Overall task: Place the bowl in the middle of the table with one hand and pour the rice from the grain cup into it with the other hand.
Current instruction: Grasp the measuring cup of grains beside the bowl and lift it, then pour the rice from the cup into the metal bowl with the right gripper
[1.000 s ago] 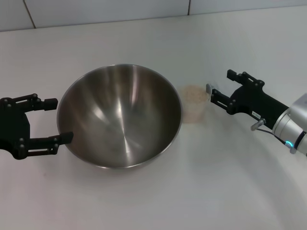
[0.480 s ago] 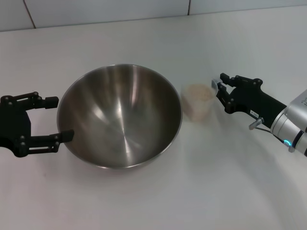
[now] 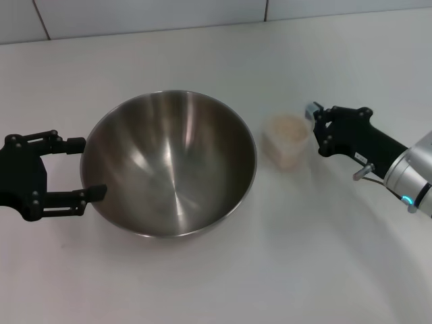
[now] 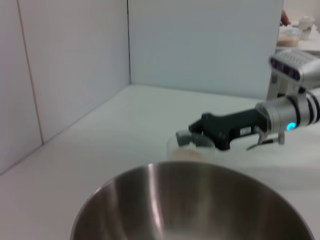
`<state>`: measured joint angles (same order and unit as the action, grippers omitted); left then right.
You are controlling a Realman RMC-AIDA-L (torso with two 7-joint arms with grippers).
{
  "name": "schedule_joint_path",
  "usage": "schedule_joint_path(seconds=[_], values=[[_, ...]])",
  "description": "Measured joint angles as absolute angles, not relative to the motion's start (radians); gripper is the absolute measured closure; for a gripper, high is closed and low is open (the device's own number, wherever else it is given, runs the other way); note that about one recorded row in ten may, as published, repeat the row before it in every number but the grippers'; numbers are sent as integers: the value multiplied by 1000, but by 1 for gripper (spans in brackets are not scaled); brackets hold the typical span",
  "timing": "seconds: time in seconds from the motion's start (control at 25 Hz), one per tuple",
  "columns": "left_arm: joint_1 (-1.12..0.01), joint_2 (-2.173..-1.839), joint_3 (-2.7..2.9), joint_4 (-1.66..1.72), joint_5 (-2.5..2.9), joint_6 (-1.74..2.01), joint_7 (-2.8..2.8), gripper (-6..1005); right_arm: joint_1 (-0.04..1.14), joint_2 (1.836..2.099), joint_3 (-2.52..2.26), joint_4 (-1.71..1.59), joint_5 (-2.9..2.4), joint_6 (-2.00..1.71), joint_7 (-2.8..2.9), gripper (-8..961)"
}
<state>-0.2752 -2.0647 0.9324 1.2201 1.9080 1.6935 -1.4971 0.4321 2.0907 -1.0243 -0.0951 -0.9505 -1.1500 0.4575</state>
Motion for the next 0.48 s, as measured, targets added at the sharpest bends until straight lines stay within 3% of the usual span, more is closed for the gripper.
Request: schedule_joint_path(seconds=[0.48], values=[[-289,-2066,935,1251,1950,1692,-1531,170,408,2089,-881,-123,-948,-1526,263,949]])
